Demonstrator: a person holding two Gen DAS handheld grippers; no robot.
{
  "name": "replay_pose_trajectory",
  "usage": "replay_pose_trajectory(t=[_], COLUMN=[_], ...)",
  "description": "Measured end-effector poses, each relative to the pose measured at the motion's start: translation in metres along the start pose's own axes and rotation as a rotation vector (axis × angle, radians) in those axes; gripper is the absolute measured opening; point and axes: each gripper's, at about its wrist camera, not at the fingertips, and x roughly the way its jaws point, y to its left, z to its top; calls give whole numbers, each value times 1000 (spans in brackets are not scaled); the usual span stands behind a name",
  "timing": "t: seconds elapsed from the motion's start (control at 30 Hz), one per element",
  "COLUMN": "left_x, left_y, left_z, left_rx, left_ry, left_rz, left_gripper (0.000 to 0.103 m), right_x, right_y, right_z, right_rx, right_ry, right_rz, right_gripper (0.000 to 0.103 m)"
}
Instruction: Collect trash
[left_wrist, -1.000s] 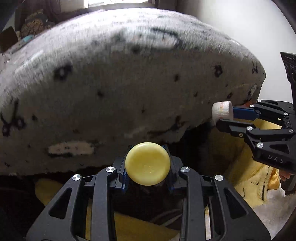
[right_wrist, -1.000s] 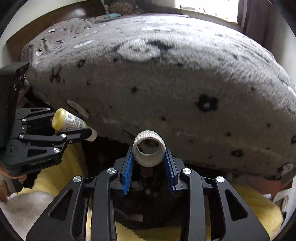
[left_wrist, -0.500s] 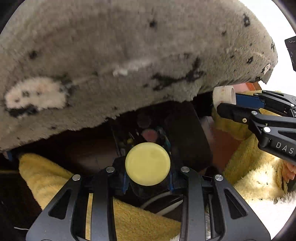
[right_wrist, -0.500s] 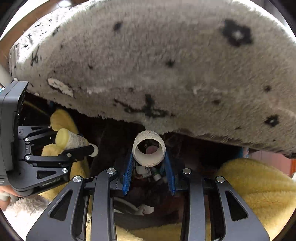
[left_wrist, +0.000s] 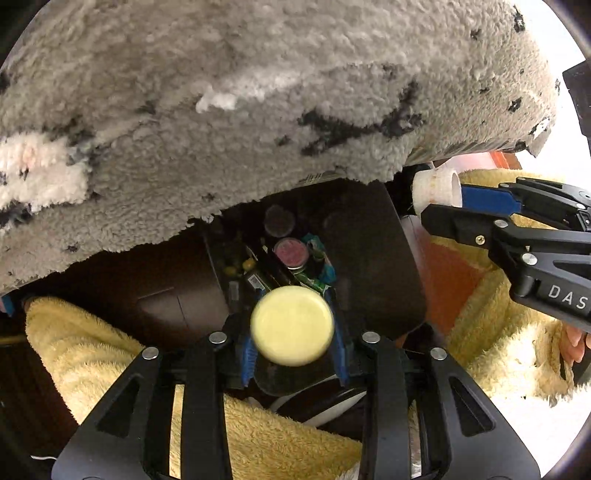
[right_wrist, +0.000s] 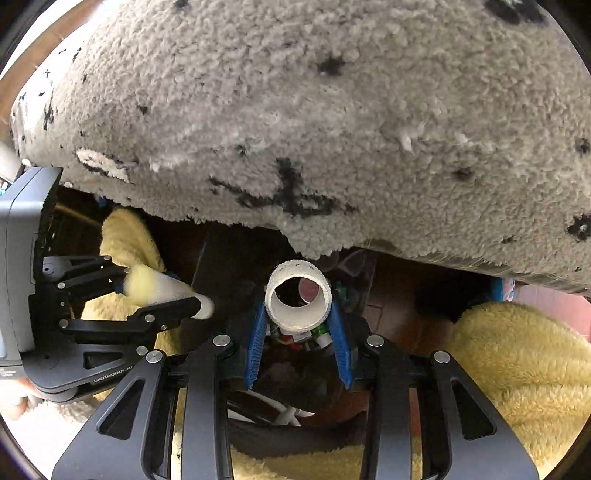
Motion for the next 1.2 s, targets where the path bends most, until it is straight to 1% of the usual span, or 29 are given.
replay_pose_trajectory(t=[0.07,0.1,0.17,0.23,0.27,0.3,0.33,0.37,0.4,0.43,0.47,0.5,0.53,0.57,0.6,0.73,0.9,0.97,1.07,1.2], left_x=[-8,-10,-15,-21,-25,-28,-33,-39,-46,-52,-59,-69,-79,-91,-101,-144,-187,-205,-237,-274], left_y=[-2,-2,-2,-3,-3,-3,-2,-2,0,0,1,1,2,3,5,6,3,-1,-11,-23], left_z=[2,2,4,4,4,4,4,4,4,4,5,6,8,10,12,26,47,55,64,71], left_rx=[-4,-6,-11,-13,-15,-17,-18,-19,-21,-24,-28,-31,-33,-33,-30,-32,-38,-37,-29,0], left_ry=[-8,-14,-25,-39,-48,-56,-65,-77,-92,-107,-128,-156,-183,-222,-251,-380,-499,-551,-651,-795], left_rz=[3,6,20,32,34,35,36,39,43,45,47,51,55,64,71,122,190,209,241,302], left_gripper=[40,41,52,54,56,57,59,64,66,71,78,81,89,94,95,95,95,95,95,95], right_x=[0,0,-5,-10,-13,-17,-21,-29,-35,-41,-49,-58,-67,-73,-81,-112,-157,-173,-200,-230], right_y=[-2,-3,-6,-8,-10,-12,-14,-17,-17,-18,-19,-21,-23,-26,-28,-26,-13,-9,-3,-2], right_z=[2,2,3,4,5,6,7,8,9,10,10,12,14,15,18,31,45,50,61,69], right_rx=[5,9,17,25,29,34,38,45,48,52,56,62,68,72,74,59,55,69,82,66], right_ry=[-1,-3,-14,-27,-34,-46,-58,-79,-94,-113,-135,-160,-188,-206,-230,-332,-484,-538,-610,-690], right_rz=[-3,-5,-12,-21,-24,-31,-38,-50,-60,-73,-87,-101,-113,-124,-140,-178,-230,-233,-245,-266], right_gripper=[35,36,42,50,51,54,60,63,70,78,82,92,99,99,99,100,100,100,100,100])
